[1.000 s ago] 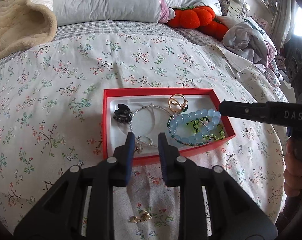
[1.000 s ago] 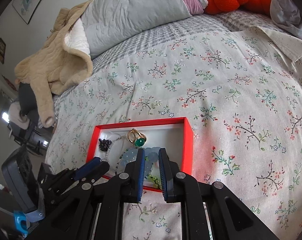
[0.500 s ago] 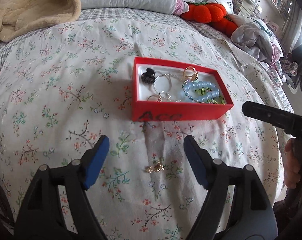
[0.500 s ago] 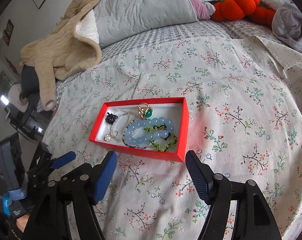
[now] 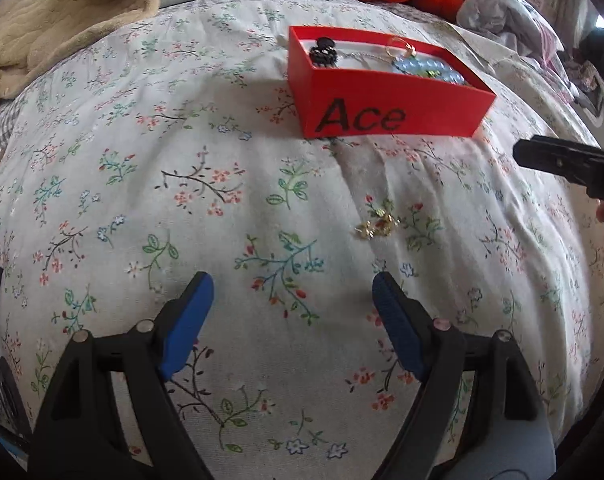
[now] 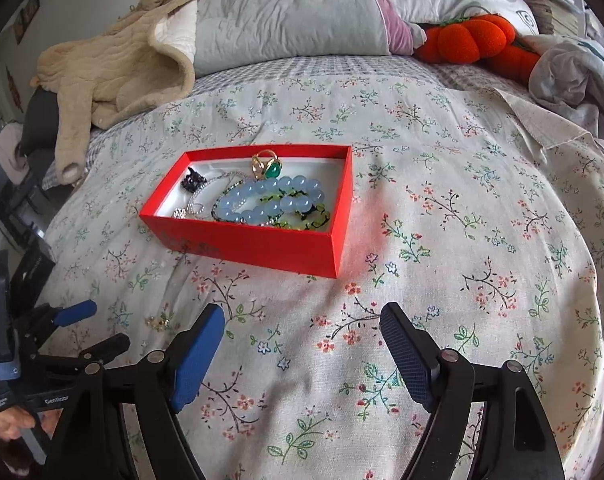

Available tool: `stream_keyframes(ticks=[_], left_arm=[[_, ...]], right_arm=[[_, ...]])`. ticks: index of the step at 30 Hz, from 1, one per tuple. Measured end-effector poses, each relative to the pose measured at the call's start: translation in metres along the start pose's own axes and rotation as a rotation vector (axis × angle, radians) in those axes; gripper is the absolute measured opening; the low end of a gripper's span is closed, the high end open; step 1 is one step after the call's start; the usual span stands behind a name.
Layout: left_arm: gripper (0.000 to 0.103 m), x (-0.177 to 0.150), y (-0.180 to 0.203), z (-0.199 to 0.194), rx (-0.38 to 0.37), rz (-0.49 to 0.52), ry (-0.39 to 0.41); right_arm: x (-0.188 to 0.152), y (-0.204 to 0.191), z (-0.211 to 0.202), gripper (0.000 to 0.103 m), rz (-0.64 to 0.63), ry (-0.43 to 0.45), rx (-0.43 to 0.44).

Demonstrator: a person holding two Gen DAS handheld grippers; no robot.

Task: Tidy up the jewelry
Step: 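Lower the left gripper and close it on a small gold earring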

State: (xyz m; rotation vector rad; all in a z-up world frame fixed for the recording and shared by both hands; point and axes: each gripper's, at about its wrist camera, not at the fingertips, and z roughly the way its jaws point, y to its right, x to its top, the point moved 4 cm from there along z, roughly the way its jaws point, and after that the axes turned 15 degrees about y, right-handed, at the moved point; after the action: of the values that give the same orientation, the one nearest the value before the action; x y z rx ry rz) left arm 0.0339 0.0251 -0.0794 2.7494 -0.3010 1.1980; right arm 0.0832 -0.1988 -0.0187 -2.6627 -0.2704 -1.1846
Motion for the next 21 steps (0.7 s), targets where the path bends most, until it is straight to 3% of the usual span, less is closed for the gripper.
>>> stream_keyframes(ticks=[3, 7, 13, 21], left_arm=[[0.08, -0.003, 0.007, 0.001, -0.013, 0.044, 0.008], [0.062, 0.002, 0.017, 0.004, -0.058, 0.052, 0.013], [0.044, 0.009, 0.032, 0.013, -0.121, 0.081, 0.029], [0.03, 0.012, 0.034, 0.016, -0.149, 0.072, 0.026]], right_arm=[[-0.011, -0.005, 0.005, 0.082, -0.05, -0.019, 0.002], [-0.021, -0.009, 0.009, 0.082, -0.078, -0.032, 0.02], [-0.023, -0.017, 0.013, 0.082, -0.101, -0.023, 0.07], [-0.02, -0.022, 0.018, 0.082, -0.103, -0.025, 0.094]])
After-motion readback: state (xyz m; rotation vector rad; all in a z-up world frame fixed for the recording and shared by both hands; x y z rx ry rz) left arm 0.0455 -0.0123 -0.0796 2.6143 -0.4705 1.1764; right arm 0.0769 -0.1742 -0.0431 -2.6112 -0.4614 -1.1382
